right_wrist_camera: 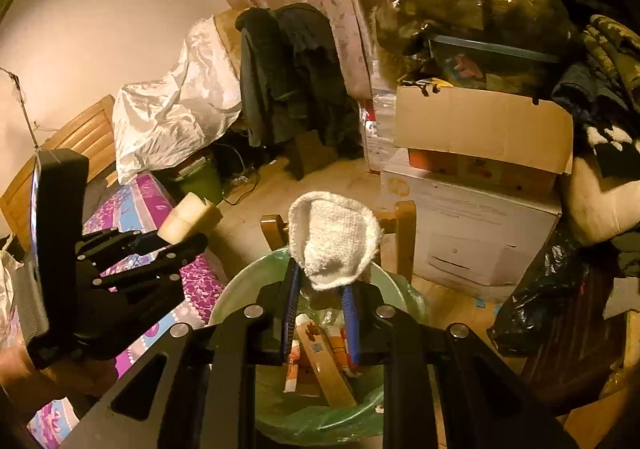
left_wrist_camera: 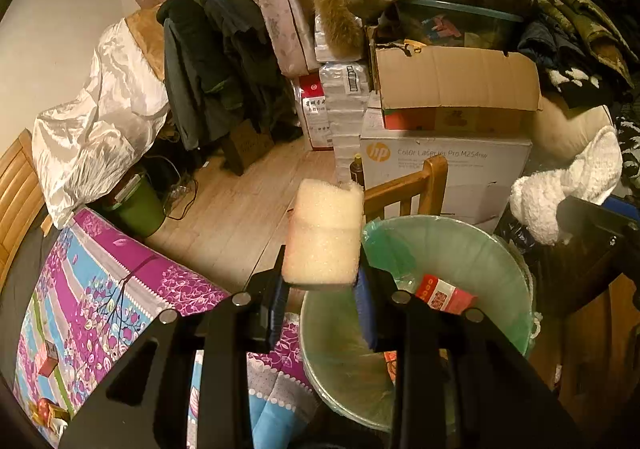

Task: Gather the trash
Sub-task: 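Carry the sponge block and white towel over the green wastebasket, then open both tools to drop the sponge and towel into the wastebasket, then move both open tools back over the trash on the bed, then grasp the white medicine box with the left tool while the right grasps the silver wrapper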

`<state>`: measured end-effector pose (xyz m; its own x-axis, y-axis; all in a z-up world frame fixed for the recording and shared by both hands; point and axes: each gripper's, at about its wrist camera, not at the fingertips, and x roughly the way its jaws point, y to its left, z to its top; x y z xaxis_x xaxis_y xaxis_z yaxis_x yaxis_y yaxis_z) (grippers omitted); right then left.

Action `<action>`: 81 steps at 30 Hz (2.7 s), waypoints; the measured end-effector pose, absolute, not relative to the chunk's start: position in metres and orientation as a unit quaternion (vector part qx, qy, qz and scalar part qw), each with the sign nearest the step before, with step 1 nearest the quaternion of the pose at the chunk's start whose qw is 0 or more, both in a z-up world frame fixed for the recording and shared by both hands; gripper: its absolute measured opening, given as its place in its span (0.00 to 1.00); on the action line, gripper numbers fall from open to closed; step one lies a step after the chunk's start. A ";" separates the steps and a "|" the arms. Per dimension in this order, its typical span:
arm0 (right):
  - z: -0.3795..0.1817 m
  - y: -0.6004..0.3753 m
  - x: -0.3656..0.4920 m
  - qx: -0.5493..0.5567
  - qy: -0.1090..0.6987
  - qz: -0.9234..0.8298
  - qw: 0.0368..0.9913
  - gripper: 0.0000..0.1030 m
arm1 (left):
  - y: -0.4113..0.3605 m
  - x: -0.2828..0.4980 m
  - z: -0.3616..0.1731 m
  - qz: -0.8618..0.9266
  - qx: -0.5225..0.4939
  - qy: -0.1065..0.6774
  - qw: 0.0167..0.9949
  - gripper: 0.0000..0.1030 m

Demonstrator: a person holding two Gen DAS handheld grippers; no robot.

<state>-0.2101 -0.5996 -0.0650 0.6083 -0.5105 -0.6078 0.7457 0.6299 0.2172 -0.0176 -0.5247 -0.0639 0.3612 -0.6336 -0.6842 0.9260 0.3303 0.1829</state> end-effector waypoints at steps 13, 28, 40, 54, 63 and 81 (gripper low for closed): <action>-0.070 -0.608 -0.207 0.240 0.247 -0.352 0.870 0.37 | -0.529 -0.012 -0.066 -0.546 0.274 0.289 0.737 0.34; -0.070 -0.605 -0.212 0.251 0.216 -0.353 0.875 0.37 | -0.505 0.015 -0.075 -0.527 0.223 0.340 0.746 0.40; -0.056 -0.542 -0.186 0.198 0.121 -0.386 0.893 0.47 | -0.410 0.060 -0.090 -0.409 0.217 0.285 0.840 0.55; -0.092 -0.410 -0.003 0.159 0.251 -0.155 0.942 0.74 | -0.131 0.140 -0.153 -0.251 0.188 0.396 0.863 0.60; -0.111 -0.311 0.083 0.102 0.318 -0.049 0.941 0.83 | 0.017 0.224 -0.153 -0.209 0.243 0.378 0.869 0.79; -0.123 -0.224 0.159 -0.004 0.382 0.068 0.922 0.81 | 0.024 0.281 -0.193 -0.332 0.303 0.409 0.794 0.25</action>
